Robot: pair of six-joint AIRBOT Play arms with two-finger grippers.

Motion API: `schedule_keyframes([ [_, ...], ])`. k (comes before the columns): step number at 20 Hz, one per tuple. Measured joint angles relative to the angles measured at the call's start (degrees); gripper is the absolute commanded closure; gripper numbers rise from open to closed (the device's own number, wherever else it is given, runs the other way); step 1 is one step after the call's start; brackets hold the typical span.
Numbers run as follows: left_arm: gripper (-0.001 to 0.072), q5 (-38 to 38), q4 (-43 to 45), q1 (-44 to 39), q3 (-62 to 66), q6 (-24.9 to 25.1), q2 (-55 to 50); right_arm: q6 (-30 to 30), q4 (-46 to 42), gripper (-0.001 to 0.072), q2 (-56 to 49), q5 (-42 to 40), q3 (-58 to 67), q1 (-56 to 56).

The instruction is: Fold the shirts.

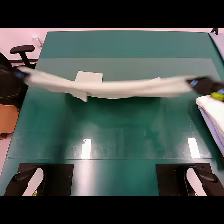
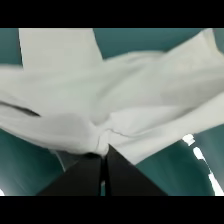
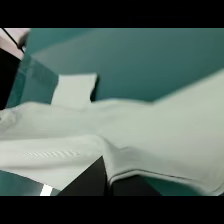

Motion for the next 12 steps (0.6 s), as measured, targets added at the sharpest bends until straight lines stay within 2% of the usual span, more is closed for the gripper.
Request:
schedule_keyframes([
  [3, 0.0678, 1.4, 3.0, 0.0, 15.6, -0.6, 3.4, 0.9, -0.4, 0.0696, 7.2, -4.5, 10.2, 0.0],
  [7, 0.0679, 8.0, 4.3, 0.0, 31.8, -0.5, 4.8, 1.0, -2.8, 0.0696, 11.0, -10.5, 21.2, 0.0],
  [10, 0.0678, 9.9, 4.7, 0.0, 35.8, 0.1, 4.3, 0.9, -3.8, 0.0696, 7.8, -10.0, 28.2, 0.0],
  [12, 0.0677, 7.5, 4.7, 0.0, 34.1, -0.1, 2.8, 1.1, -4.2, 0.0695, 3.1, -6.6, 31.0, 0.1],
])
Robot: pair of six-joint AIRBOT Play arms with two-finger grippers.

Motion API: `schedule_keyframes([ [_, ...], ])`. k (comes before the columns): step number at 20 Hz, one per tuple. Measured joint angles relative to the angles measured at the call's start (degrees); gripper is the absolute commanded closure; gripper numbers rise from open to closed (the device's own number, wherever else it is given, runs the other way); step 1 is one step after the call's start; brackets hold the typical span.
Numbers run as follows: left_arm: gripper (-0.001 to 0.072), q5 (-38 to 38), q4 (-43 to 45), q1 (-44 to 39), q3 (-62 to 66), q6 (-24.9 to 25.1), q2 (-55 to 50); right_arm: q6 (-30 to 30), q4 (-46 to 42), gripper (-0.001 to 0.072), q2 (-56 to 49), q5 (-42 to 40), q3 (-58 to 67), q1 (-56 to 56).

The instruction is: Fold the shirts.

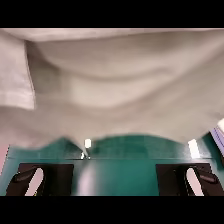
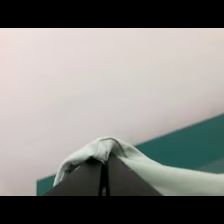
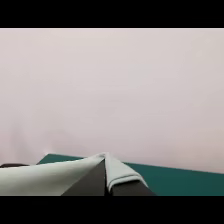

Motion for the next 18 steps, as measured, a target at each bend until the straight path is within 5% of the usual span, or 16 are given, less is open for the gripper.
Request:
schedule_keyframes([
  [6, 0.0678, -2.6, -9.5, 0.0, -25.2, 1.3, -8.0, -0.2, -0.7, 0.0695, -16.4, 8.4, -6.0, 0.1],
  [12, 0.0677, 16.3, -22.3, -3.9, -50.3, 20.4, -19.4, -7.1, 0.7, 0.0695, -31.8, 0.7, -18.0, 2.7],
  [18, 0.0677, 34.7, -29.7, -12.2, -46.8, 31.5, -36.5, -12.2, 2.4, 0.0695, -49.9, -6.6, -11.8, 6.3],
])
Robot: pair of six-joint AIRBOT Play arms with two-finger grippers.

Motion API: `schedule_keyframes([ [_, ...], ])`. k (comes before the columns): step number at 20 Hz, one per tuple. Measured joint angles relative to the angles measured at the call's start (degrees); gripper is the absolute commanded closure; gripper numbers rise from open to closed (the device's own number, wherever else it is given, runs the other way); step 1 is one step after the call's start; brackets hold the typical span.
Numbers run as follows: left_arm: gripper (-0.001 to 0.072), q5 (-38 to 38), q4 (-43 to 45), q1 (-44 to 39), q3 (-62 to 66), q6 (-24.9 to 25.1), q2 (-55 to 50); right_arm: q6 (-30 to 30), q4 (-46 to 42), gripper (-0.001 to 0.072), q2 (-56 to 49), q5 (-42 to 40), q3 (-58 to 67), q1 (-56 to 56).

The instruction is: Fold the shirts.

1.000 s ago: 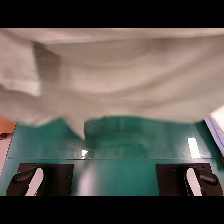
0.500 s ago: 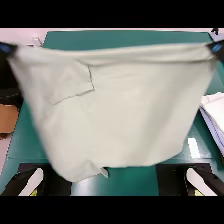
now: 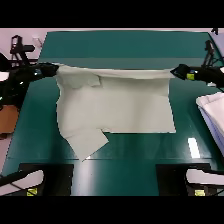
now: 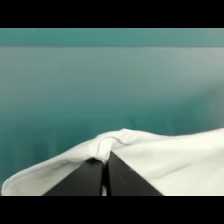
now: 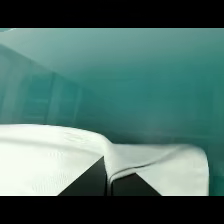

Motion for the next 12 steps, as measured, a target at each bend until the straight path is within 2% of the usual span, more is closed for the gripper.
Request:
schedule_keyframes([
  [6, 0.068, 3.2, -1.2, -1.0, 5.9, 2.4, -6.8, -1.0, 0.1, 0.0695, -11.6, 2.3, 12.3, 1.3],
  [9, 0.0681, -0.2, -0.9, 0.7, 6.4, 2.3, -6.8, -1.3, -1.6, 0.0695, -13.0, 5.1, 14.7, 1.4],
  [12, 0.0682, -3.7, 1.9, 2.3, 4.5, -0.3, -5.9, -1.5, -3.2, 0.0695, -13.1, 8.3, 14.1, 1.4],
])
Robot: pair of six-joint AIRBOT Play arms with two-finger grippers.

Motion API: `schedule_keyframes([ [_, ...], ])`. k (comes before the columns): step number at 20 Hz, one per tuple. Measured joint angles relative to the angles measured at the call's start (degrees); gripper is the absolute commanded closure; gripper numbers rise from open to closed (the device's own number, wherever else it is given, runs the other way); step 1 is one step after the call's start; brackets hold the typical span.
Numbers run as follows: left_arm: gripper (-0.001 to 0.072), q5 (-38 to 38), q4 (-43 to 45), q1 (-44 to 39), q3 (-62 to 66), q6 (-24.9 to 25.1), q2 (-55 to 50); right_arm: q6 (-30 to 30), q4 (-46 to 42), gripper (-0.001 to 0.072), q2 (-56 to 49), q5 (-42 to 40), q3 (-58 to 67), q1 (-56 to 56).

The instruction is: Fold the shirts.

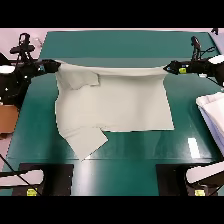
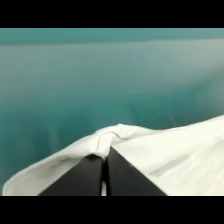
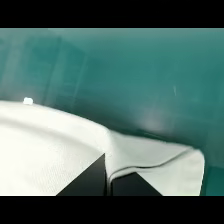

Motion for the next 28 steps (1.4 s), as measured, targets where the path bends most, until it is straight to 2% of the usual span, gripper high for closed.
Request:
schedule_keyframes([
  [8, 0.0679, -0.4, 6.0, 1.4, -14.9, -4.7, 3.1, -1.0, -1.3, 0.0695, 3.7, -1.7, -15.5, -3.3],
  [16, 0.0663, 1.9, 7.3, 1.5, -22.0, -6.4, 3.3, -2.1, -1.3, 0.0692, 1.6, -1.7, -20.2, -3.7],
  [17, 0.0356, 1.7, 7.5, 1.5, -22.1, -6.4, 3.3, -2.1, -1.1, 0.0646, 1.7, -1.7, -20.3, -3.6],
  [18, 0.005, 1.5, 7.7, 1.5, -22.2, -6.5, 3.5, -2.2, -1.2, 0.0466, 2.0, -1.6, -20.4, -3.6],
  [19, 0.0043, 1.4, 7.8, 1.6, -22.2, -6.7, 3.8, -2.2, -1.3, 0.0234, 2.6, -1.5, -20.4, -3.6],
  [20, 0.0042, 0.8, 7.8, 1.8, -22.1, -7.3, 4.6, -2.3, -1.0, 0.019, 3.3, -1.2, -20.5, -3.8],
  [24, 0.0025, -1.6, 8.9, 6.8, -21.6, -9.3, 12.3, -2.3, -1.4, 0.0189, 9.2, 1.5, -20.6, -6.9],
  [26, 0.0025, -5.7, 11.1, 11.3, -21.5, -11.7, 17.4, -2.3, -1.3, 0.0189, 12.8, 4.2, -20.6, -9.8],
  [28, 0.0025, -11.7, 15.6, 14.6, -22.4, -16.0, 21.9, -1.8, -1.4, 0.0189, 16.0, 7.8, -20.7, -13.1],
])
